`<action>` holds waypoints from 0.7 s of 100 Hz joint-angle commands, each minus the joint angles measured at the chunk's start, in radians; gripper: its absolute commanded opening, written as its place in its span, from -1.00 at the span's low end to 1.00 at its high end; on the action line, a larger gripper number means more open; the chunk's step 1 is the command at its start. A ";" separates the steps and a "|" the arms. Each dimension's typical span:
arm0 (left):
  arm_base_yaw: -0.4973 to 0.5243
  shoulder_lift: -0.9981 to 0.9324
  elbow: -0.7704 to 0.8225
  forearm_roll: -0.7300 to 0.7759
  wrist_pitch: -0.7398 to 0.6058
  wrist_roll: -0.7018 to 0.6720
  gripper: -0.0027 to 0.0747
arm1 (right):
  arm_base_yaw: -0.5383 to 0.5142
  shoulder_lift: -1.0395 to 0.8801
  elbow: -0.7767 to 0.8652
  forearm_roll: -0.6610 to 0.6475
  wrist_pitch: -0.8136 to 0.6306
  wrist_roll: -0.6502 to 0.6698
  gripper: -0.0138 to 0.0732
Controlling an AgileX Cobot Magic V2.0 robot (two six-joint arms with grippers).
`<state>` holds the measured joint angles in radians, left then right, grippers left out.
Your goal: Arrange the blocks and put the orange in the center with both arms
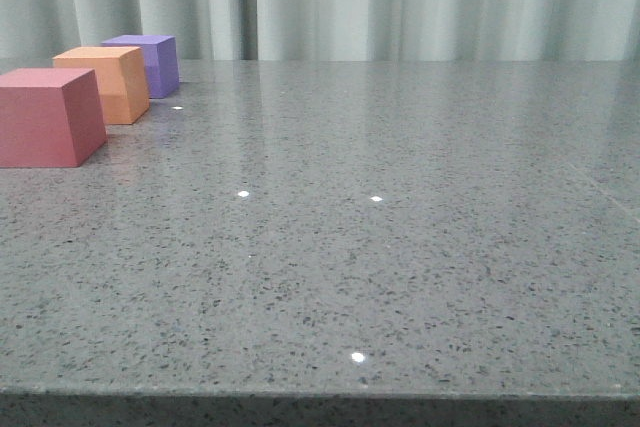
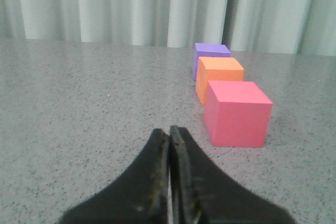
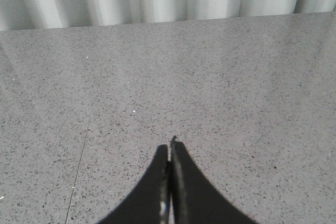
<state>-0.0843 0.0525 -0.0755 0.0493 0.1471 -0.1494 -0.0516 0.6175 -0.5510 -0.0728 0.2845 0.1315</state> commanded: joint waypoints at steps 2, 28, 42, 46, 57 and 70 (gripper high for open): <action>0.010 -0.025 0.023 0.019 -0.126 0.002 -0.98 | -0.004 -0.001 -0.026 -0.015 -0.072 -0.008 -0.84; 0.010 -0.094 0.121 0.038 -0.233 0.002 -0.98 | -0.004 -0.002 -0.026 -0.015 -0.071 -0.008 -0.84; 0.010 -0.094 0.121 0.046 -0.221 0.002 -0.98 | -0.004 -0.001 -0.026 -0.015 -0.072 -0.008 -0.84; 0.010 -0.094 0.121 0.046 -0.221 0.002 -0.98 | -0.004 -0.001 -0.026 -0.015 -0.072 -0.008 -0.84; 0.010 -0.094 0.121 0.046 -0.221 0.002 -0.98 | -0.004 -0.001 -0.026 -0.015 -0.072 -0.008 -0.84; 0.010 -0.094 0.121 0.046 -0.221 0.002 -0.98 | -0.004 -0.001 -0.026 -0.015 -0.072 -0.008 -0.84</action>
<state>-0.0758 -0.0039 0.0035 0.0940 0.0088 -0.1489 -0.0516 0.6175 -0.5510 -0.0728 0.2845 0.1315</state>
